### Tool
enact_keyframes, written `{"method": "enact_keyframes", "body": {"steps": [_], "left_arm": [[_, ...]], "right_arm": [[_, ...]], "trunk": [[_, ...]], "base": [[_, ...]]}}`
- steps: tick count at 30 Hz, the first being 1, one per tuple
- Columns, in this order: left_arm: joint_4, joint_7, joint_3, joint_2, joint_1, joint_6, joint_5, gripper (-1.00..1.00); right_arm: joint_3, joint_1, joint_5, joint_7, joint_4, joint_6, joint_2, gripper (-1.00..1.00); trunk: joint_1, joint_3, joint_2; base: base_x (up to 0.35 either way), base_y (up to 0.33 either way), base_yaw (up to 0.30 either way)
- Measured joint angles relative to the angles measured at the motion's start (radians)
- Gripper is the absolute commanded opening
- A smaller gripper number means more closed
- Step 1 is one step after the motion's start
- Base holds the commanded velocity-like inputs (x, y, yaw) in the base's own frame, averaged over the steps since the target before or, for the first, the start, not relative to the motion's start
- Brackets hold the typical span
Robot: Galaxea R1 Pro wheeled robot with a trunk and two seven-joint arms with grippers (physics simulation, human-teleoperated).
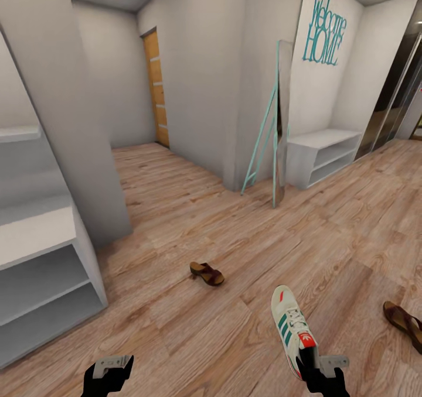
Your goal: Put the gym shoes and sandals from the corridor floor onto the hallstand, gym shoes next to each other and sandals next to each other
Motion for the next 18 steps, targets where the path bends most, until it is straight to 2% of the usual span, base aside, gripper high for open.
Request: {"method": "enact_keyframes", "body": {"steps": [6,18], "left_arm": [[-0.001,0.0,-0.001,0.0,0.0,0.0,-0.002,1.0],[-0.001,0.0,-0.001,0.0,0.0,0.0,-0.001,1.0]], "right_arm": [[-0.001,0.0,0.0,-0.002,0.001,0.001,0.0,-1.0],[-0.001,0.0,0.0,-0.002,0.002,0.002,0.0,-1.0]], "trunk": [[0.0,0.0,0.0],[0.0,0.005,0.0]], "base": [[0.073,0.058,-0.063],[0.198,0.251,-0.244]]}}
